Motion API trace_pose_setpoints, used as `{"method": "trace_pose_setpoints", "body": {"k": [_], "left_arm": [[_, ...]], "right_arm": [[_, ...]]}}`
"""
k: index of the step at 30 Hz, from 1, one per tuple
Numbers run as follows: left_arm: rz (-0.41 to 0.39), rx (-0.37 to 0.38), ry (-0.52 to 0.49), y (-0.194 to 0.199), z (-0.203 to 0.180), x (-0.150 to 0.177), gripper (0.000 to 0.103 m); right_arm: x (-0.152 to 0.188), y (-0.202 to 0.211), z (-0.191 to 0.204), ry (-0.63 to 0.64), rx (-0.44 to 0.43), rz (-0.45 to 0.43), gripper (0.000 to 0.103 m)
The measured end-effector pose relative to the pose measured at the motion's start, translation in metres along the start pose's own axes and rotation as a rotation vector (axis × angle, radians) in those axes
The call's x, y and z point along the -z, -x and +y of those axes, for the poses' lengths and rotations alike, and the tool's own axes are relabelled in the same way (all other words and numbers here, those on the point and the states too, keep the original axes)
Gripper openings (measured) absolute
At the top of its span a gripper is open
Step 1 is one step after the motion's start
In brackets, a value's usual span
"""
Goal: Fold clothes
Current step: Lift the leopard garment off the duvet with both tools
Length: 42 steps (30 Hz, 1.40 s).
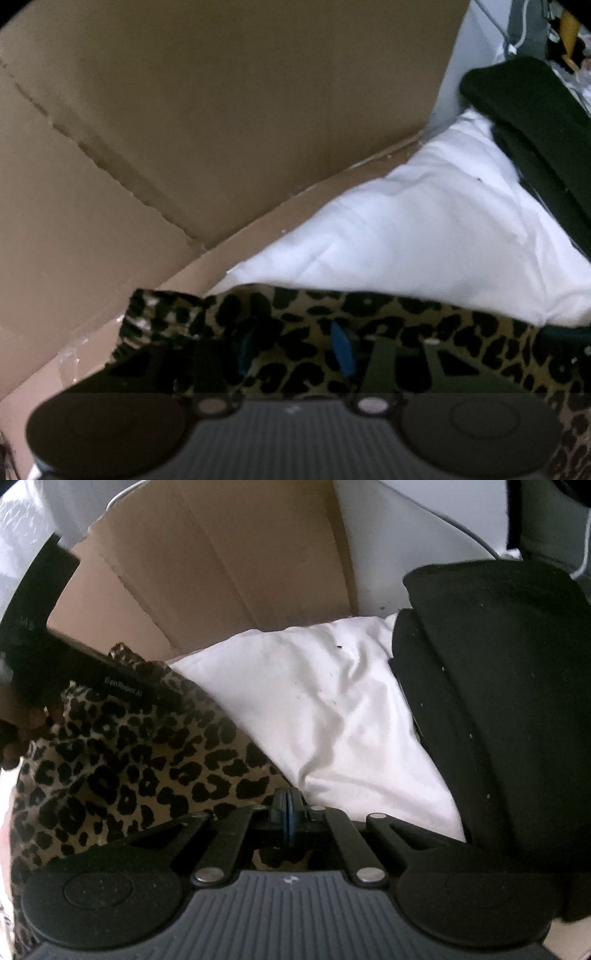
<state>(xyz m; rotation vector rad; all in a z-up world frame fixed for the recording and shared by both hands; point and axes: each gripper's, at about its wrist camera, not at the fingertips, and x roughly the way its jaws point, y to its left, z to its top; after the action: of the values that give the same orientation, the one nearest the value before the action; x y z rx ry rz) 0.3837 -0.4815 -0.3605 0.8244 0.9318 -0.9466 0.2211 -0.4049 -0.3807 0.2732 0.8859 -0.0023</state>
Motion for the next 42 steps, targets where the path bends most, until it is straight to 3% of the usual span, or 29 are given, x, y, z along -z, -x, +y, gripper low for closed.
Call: {"method": "trace_pose_setpoints", "body": {"k": [4, 8, 11, 16, 19, 25, 28, 31, 34, 37, 39, 42], "left_arm": [[0.012, -0.011, -0.031, 0.004, -0.004, -0.002, 0.047], [-0.035, -0.013, -0.050, 0.031, 0.002, 0.007, 0.046], [-0.056, -0.022, -0.037, 0.055, 0.015, 0.023, 0.046], [-0.024, 0.023, 0.040, 0.076, 0.039, 0.058, 0.046], [-0.009, 0.022, 0.042, 0.080, 0.043, 0.075, 0.046], [0.052, -0.010, -0.016, 0.054, 0.038, 0.097, 0.049], [0.066, -0.013, 0.015, 0.039, 0.038, 0.096, 0.051], [0.063, -0.025, 0.021, 0.032, 0.034, 0.093, 0.051], [0.052, -0.016, 0.035, 0.030, 0.037, 0.094, 0.052], [0.043, 0.003, 0.066, 0.030, 0.042, 0.094, 0.052], [0.044, 0.007, 0.070, 0.031, 0.042, 0.093, 0.052], [0.022, 0.046, 0.104, 0.042, 0.049, 0.096, 0.052]], "right_arm": [[0.000, 0.001, 0.001, 0.021, -0.001, 0.005, 0.004], [0.001, 0.001, -0.003, 0.021, -0.014, 0.013, 0.004], [0.000, 0.000, -0.003, 0.048, -0.016, 0.020, 0.004], [-0.001, -0.002, -0.006, 0.057, -0.026, 0.021, 0.004], [-0.001, -0.003, -0.005, 0.079, 0.022, 0.018, 0.004], [-0.004, -0.004, -0.004, 0.070, 0.039, 0.013, 0.004], [-0.005, -0.004, 0.004, 0.117, 0.067, 0.001, 0.004], [-0.011, -0.002, 0.003, 0.067, 0.067, 0.007, 0.005], [-0.016, 0.005, -0.003, -0.004, 0.060, 0.000, 0.010], [-0.017, 0.024, -0.005, -0.013, 0.050, -0.077, 0.020], [-0.017, 0.039, -0.005, -0.035, 0.024, -0.124, 0.027], [-0.015, 0.057, -0.001, -0.070, -0.049, -0.163, 0.029]]}}
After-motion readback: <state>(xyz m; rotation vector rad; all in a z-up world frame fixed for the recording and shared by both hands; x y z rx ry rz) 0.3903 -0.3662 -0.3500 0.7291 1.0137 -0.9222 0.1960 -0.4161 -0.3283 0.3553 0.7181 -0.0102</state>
